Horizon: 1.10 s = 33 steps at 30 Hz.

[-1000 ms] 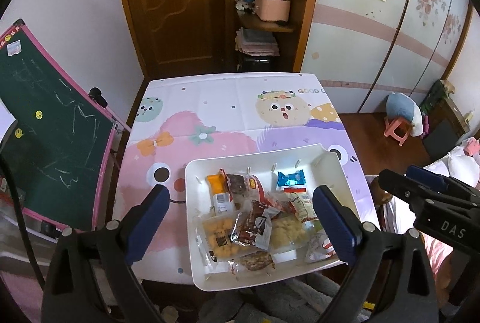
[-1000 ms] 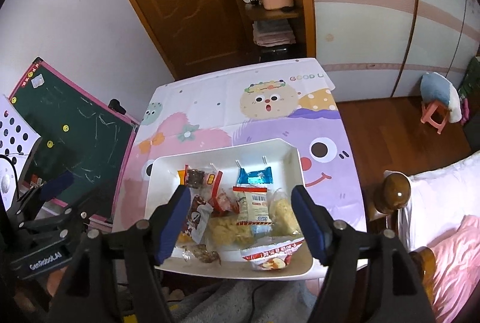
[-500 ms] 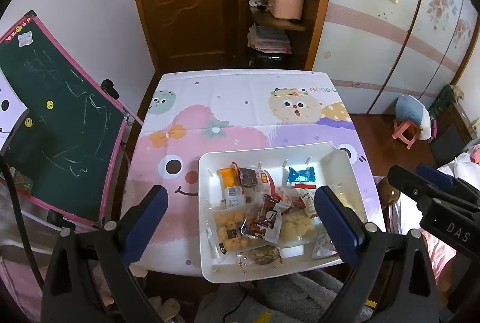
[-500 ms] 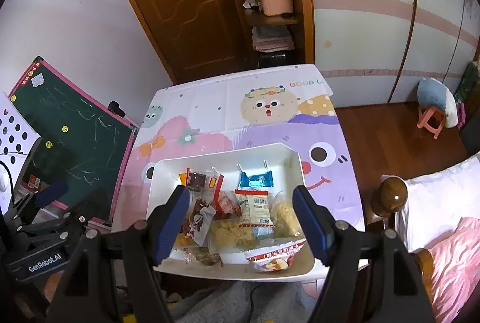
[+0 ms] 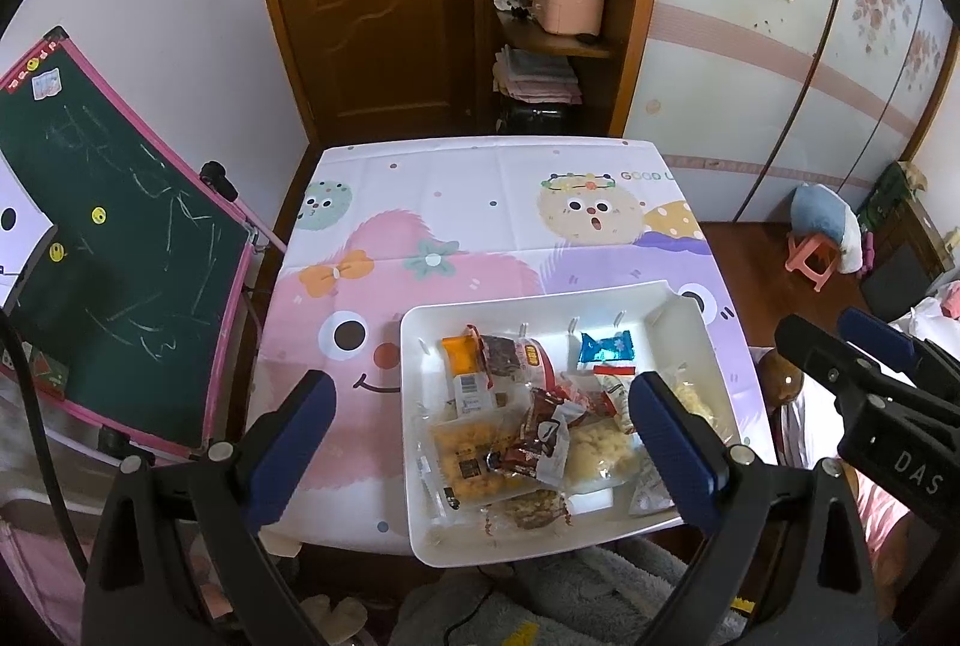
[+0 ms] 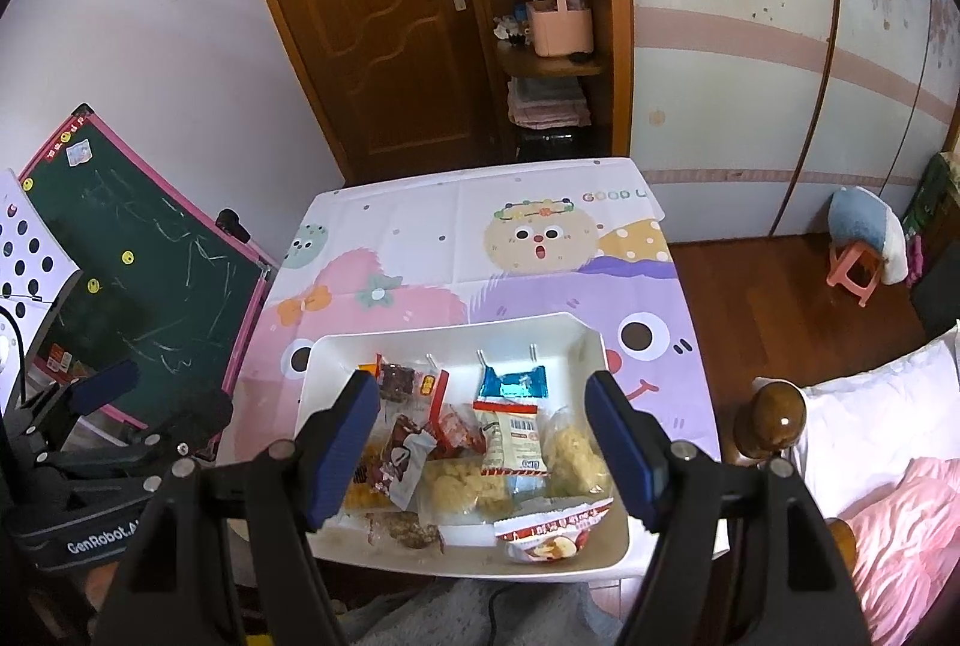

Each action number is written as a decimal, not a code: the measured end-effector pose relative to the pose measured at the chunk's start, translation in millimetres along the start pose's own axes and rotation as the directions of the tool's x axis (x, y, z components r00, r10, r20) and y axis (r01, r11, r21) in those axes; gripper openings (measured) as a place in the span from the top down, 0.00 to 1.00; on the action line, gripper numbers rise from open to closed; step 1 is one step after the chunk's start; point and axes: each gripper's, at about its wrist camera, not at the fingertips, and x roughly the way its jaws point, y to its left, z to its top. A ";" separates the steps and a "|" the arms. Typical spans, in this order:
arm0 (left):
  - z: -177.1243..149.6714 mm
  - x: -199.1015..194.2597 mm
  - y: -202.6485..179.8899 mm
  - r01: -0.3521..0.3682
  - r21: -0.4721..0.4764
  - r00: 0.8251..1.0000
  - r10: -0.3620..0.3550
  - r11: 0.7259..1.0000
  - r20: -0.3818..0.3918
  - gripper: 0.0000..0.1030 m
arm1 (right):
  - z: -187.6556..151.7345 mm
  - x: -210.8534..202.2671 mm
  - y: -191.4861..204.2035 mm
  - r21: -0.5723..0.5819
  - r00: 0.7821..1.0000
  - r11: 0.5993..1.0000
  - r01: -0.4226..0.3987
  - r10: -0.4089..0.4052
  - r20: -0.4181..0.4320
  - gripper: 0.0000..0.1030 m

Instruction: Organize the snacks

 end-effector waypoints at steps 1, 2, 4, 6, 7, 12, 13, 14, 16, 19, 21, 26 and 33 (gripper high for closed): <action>0.5 -0.1 1.2 0.000 0.002 1.000 0.000 1.000 0.000 0.05 | -0.2 -0.6 0.7 0.001 1.000 1.000 0.001 -0.001 0.003 0.30; 0.7 0.2 1.2 0.000 0.002 1.000 0.000 1.000 0.000 0.05 | -0.1 -1.1 1.0 0.001 1.000 1.000 0.003 -0.003 0.006 0.30; 0.8 0.2 0.9 0.000 0.002 1.000 0.000 1.000 -0.001 0.05 | 0.6 -1.6 2.7 -0.001 1.000 1.000 0.005 -0.005 0.010 0.30; 0.7 -0.6 2.2 0.000 0.002 1.000 0.000 1.000 -0.001 0.05 | 0.2 -2.6 4.4 -0.003 1.000 1.000 0.006 -0.006 0.015 0.30; 0.7 -0.8 2.0 0.000 0.002 1.000 0.000 1.000 0.000 0.05 | 0.2 -2.8 5.5 -0.004 1.000 1.000 0.006 -0.006 0.016 0.30; 0.9 0.3 1.6 0.003 0.003 1.000 -0.003 1.000 -0.003 0.05 | -0.1 -4.7 9.5 -0.006 1.000 1.000 0.006 -0.006 0.027 0.30; 1.0 0.5 3.3 0.007 0.006 1.000 -0.007 1.000 -0.006 0.05 | 0.0 -4.9 10.1 -0.005 1.000 1.000 0.006 -0.006 0.027 0.30; 0.4 0.9 5.8 0.012 0.009 1.000 -0.012 1.000 -0.009 0.05 | 0.2 -4.9 10.4 -0.004 1.000 1.000 0.004 -0.004 0.027 0.30; -0.7 0.4 8.5 0.022 0.013 1.000 -0.022 1.000 -0.013 0.05 | 0.4 -5.0 10.9 -0.003 1.000 1.000 0.005 -0.005 0.027 0.30; -0.9 -0.8 10.9 0.021 0.013 1.000 -0.021 1.000 -0.010 0.05 | -0.4 -7.1 12.6 -0.004 0.999 1.000 0.007 -0.007 0.037 0.30; -0.9 -2.2 13.2 0.022 0.008 1.000 -0.022 1.000 -0.008 0.05 | -0.3 -8.0 15.2 -0.006 0.999 1.000 0.008 -0.008 0.038 0.30; -1.3 -4.5 13.9 0.021 0.006 1.000 -0.021 1.000 -0.003 0.05 | -0.5 -8.6 16.6 -0.005 0.999 1.000 0.006 -0.006 0.041 0.30; -0.5 -5.7 13.3 0.023 0.015 1.000 -0.023 1.000 -0.010 0.05 | 1.4 -8.4 25.4 -0.032 0.999 0.999 0.006 -0.005 0.038 0.30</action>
